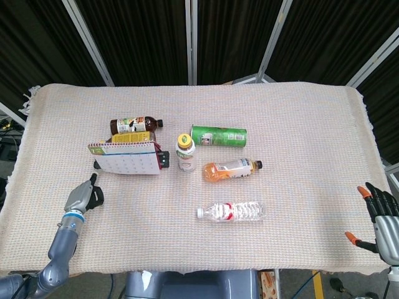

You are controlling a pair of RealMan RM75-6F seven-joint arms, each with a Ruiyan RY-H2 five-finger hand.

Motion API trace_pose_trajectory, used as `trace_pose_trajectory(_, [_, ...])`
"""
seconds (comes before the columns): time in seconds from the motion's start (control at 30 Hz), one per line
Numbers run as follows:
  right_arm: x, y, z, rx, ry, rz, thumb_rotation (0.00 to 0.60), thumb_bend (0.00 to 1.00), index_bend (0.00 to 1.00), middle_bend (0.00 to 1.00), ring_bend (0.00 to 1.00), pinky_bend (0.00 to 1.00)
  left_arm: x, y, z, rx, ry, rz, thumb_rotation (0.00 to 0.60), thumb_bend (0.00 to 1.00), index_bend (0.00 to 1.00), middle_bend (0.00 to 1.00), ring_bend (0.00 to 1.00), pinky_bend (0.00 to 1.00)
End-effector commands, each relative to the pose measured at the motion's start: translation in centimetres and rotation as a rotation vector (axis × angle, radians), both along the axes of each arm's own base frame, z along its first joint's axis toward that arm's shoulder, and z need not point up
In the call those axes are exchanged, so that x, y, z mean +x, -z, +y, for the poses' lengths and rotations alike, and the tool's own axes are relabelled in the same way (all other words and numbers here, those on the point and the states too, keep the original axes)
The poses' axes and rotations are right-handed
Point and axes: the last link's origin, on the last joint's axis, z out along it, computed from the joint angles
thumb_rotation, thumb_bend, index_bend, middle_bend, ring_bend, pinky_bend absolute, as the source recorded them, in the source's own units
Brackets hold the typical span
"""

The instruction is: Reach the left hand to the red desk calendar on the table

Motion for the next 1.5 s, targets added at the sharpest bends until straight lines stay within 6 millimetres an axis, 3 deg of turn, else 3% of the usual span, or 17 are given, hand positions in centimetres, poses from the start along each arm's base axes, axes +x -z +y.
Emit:
trace_pose_trajectory(0.03, [0.0, 0.0, 0.0, 0.000, -0.002, -0.001, 0.600, 0.00, 0.00, 0.00, 0.00, 0.00, 0.0, 0.1, 0.2, -0.005, -0.004, -0.006, 0.600, 0.86, 0.00, 0.64, 0.70, 0.59])
trace_pose_trajectory(0.23, [0.0, 0.0, 0.0, 0.000, 0.001, -0.002, 0.600, 0.00, 0.00, 0.00, 0.00, 0.00, 0.7, 1.0, 1.0, -0.028, 0.001, -0.037, 0.600, 0.87, 0.00, 0.64, 0.70, 0.59])
trace_pose_trajectory(0.37, [-0.2, -0.1, -0.1, -0.001, 0.006, -0.001, 0.600, 0.00, 0.00, 0.00, 0.00, 0.00, 2.4, 1.4, 1.6, -0.032, 0.049, -0.045, 0.600, 0.87, 0.00, 0.64, 0.70, 0.59])
trace_pose_trajectory(0.87, [-0.2, 0.0, 0.0, 0.001, 0.008, 0.002, 0.600, 0.00, 0.00, 0.00, 0.00, 0.00, 5.9, 0.5, 1.7, 0.012, 0.185, -0.057, 0.600, 0.87, 0.00, 0.63, 0.70, 0.56])
trace_pose_trajectory(1.27, [-0.2, 0.0, 0.0, -0.001, 0.008, 0.002, 0.600, 0.00, 0.00, 0.00, 0.00, 0.00, 8.8, -5.0, 1.4, 0.371, 0.527, 0.204, 0.600, 0.79, 0.03, 0.29, 0.41, 0.38])
trace_pose_trajectory(1.33, [-0.2, 0.0, 0.0, -0.002, 0.010, 0.002, 0.600, 0.00, 0.00, 0.00, 0.00, 0.00, 9.0, -5.7, 1.6, 0.389, 0.538, 0.214, 0.600, 0.73, 0.01, 0.24, 0.37, 0.34])
trace_pose_trajectory(1.5, [-0.4, 0.0, -0.1, -0.002, 0.018, 0.003, 0.600, 0.00, 0.00, 0.00, 0.00, 0.00, 8.6, -7.2, 2.6, 0.383, 0.529, 0.257, 0.600, 0.45, 0.00, 0.08, 0.21, 0.23])
